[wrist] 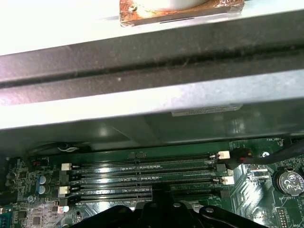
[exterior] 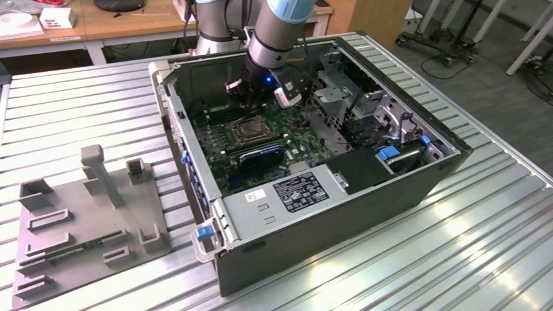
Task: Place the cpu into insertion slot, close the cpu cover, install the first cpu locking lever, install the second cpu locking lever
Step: 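Install the first cpu locking lever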
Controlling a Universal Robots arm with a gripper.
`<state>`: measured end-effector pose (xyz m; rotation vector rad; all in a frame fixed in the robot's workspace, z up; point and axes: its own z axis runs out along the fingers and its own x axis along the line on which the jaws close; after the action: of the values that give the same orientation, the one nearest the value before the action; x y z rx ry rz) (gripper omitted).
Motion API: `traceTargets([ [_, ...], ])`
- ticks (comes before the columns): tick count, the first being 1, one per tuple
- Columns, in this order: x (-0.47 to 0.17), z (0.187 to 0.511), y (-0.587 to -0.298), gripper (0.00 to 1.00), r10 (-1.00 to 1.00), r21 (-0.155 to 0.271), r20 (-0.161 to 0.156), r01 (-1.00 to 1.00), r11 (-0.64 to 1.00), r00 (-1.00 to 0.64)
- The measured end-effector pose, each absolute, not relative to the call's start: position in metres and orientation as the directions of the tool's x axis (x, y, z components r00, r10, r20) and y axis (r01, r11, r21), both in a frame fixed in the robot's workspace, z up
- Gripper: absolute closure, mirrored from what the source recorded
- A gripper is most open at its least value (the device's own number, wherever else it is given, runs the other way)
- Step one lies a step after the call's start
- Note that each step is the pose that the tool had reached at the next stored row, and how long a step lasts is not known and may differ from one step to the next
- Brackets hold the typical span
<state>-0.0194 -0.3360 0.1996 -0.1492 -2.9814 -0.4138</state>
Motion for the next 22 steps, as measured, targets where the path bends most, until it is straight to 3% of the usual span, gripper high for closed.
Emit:
traceTargets([
  [22, -0.0159, 0.1964, -0.3409, 0.89, 0.081, 0.261, 0.139, 0.116, 0.958, -0.987],
])
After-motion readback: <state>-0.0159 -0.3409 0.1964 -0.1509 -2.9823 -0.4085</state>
